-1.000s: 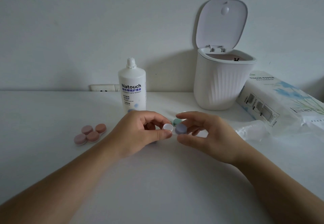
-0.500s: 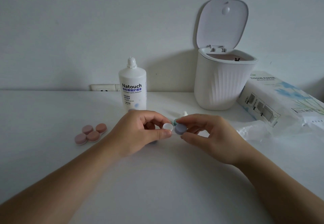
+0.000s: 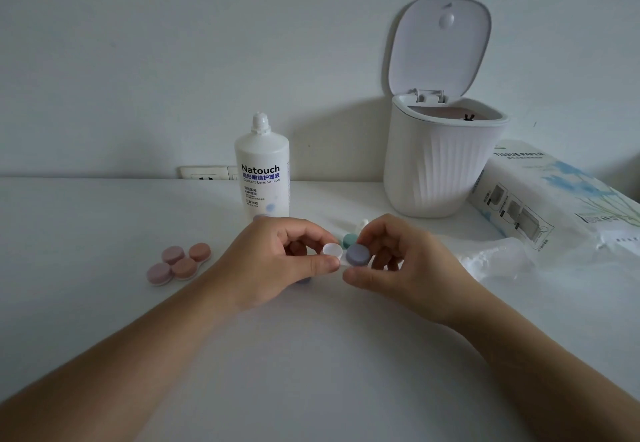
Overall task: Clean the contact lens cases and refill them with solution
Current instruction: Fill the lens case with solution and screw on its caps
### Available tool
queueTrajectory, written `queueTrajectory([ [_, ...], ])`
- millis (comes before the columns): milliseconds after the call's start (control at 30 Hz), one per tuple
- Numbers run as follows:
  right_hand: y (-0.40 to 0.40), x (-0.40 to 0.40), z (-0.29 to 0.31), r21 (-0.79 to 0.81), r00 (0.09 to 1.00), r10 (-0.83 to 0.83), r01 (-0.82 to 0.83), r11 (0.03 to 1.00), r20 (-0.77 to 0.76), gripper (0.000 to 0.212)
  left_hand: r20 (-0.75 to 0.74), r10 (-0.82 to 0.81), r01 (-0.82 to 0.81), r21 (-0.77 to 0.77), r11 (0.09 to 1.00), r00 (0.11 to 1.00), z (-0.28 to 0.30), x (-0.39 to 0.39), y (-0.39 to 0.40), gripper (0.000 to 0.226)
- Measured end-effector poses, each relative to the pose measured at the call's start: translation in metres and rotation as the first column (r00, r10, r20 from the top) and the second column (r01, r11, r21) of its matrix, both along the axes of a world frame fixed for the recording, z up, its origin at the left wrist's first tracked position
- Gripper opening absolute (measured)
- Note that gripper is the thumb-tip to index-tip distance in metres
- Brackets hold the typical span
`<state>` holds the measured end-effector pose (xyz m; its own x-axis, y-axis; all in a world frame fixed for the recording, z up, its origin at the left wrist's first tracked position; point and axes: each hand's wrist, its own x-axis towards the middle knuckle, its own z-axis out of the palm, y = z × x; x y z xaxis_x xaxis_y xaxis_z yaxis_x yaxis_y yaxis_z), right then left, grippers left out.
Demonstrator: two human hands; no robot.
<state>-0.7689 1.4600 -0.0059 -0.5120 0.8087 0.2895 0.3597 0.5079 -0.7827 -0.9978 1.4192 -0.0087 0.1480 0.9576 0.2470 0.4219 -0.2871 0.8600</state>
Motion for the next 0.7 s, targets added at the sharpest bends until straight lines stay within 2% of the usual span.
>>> queueTrajectory([
  [67, 0.0001, 0.0013, 0.0000, -0.010, 1.000, 0.026, -0.026, 1.000, 0.015, 0.044, 0.013, 0.008, -0.008, -0.005, 1.000, 1.000, 0.0001, 0.0002, 0.0005, 0.015],
  [167, -0.0003, 0.0042, 0.0001, -0.012, 0.997, 0.063, -0.064, 0.998, -0.032, 0.026, 0.016, 0.017, -0.017, -0.007, 1.000, 1.000, -0.0005, -0.0006, 0.0009, 0.022],
  [233, -0.0005, 0.0026, 0.0002, -0.012, 0.998, 0.037, -0.038, 0.999, -0.044, 0.017, 0.009, 0.003, -0.003, -0.012, 1.000, 1.000, -0.0011, -0.0004, 0.0008, 0.019],
  [400, 0.0001, 0.0036, 0.0016, -0.051, 0.999, 0.040, -0.040, 0.998, 0.006, 0.038, 0.009, 0.006, -0.006, -0.009, 1.000, 1.000, 0.0001, 0.0003, 0.0013, 0.014],
  [533, -0.0006, 0.0033, 0.0002, -0.044, 0.998, 0.044, -0.046, 0.998, -0.041, 0.016, 0.007, 0.009, -0.009, -0.016, 1.000, 1.000, -0.0002, 0.0003, 0.0007, 0.011],
  [633, 0.0004, -0.0005, -0.0005, -0.056, 0.999, -0.010, 0.008, 0.998, -0.038, 0.026, -0.005, 0.001, -0.001, -0.016, 1.000, 1.000, 0.0003, 0.0010, -0.0004, 0.011],
  [700, 0.0003, 0.0006, 0.0007, -0.075, 1.000, 0.021, -0.022, 0.997, -0.009, 0.034, 0.001, 0.001, -0.001, -0.011, 1.000, 1.000, 0.0007, 0.0006, 0.0000, 0.011],
])
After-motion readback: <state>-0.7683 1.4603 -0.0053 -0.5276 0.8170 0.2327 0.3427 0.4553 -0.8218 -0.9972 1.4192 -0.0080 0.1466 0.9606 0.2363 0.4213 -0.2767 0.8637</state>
